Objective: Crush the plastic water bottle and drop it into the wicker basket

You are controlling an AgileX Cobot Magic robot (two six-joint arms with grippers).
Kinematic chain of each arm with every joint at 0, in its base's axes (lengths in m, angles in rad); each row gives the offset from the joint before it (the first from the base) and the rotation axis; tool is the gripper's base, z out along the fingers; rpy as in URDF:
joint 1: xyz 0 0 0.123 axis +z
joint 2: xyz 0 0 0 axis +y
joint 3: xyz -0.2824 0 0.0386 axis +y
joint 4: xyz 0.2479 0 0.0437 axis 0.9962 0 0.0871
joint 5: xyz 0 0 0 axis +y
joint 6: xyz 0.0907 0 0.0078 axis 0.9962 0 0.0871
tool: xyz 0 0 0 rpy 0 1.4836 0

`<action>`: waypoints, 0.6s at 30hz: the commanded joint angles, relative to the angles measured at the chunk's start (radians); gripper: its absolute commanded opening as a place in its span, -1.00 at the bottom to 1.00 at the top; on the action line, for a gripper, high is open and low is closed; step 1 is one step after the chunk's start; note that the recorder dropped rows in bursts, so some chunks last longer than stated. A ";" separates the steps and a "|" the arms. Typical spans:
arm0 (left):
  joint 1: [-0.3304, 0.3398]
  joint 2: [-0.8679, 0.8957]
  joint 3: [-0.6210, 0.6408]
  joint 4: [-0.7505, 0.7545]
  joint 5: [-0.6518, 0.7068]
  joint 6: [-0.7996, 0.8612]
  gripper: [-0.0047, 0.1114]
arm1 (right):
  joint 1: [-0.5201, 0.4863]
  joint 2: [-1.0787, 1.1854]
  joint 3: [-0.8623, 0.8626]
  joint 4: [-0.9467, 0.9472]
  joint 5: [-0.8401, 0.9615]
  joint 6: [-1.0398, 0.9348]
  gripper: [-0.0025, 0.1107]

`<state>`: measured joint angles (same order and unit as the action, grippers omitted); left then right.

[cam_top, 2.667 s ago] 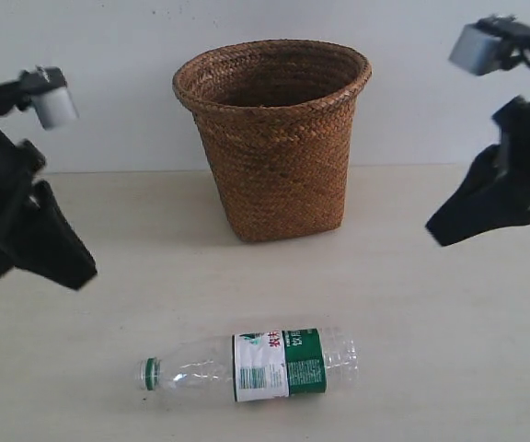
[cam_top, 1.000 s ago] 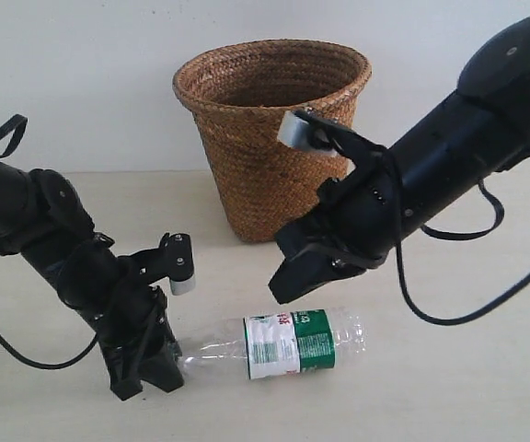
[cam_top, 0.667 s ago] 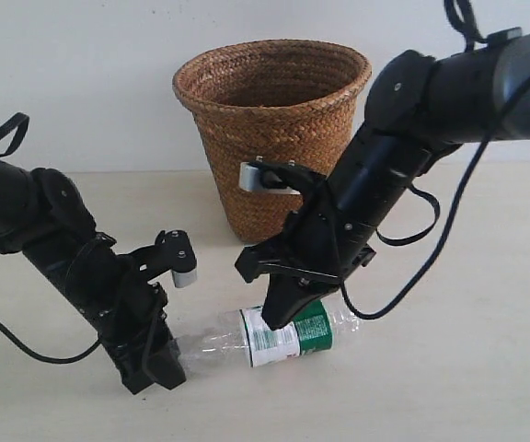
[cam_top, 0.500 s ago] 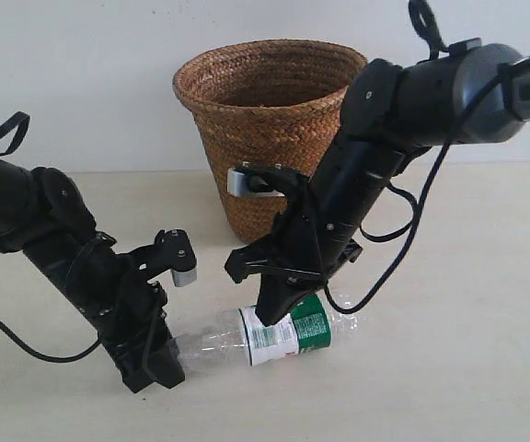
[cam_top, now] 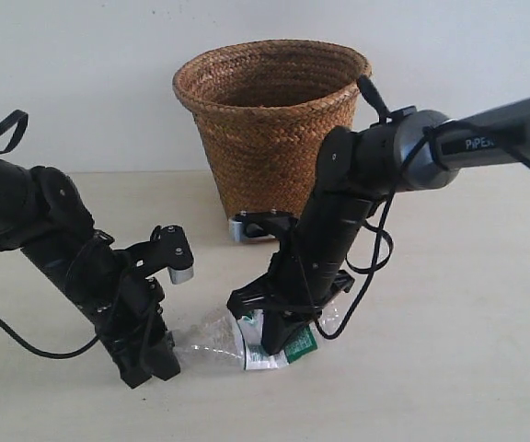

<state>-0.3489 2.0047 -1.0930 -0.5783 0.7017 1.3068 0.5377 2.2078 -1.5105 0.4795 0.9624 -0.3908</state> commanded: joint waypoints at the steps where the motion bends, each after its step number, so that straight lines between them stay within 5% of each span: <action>1: -0.001 0.009 0.006 0.014 0.031 -0.008 -0.84 | 0.000 0.122 0.020 -0.090 -0.109 -0.007 -0.96; 10: -0.001 -0.002 0.013 0.014 0.062 -0.008 -0.84 | -0.026 0.099 -0.122 -0.062 0.153 0.002 -0.96; 18: -0.001 -0.032 0.013 0.017 0.054 -0.008 -0.84 | -0.029 -0.167 -0.165 -0.098 0.119 0.061 -0.96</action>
<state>-0.3472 1.9901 -1.0874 -0.5694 0.7349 1.2988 0.5164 2.1255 -1.6639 0.4117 1.1032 -0.3634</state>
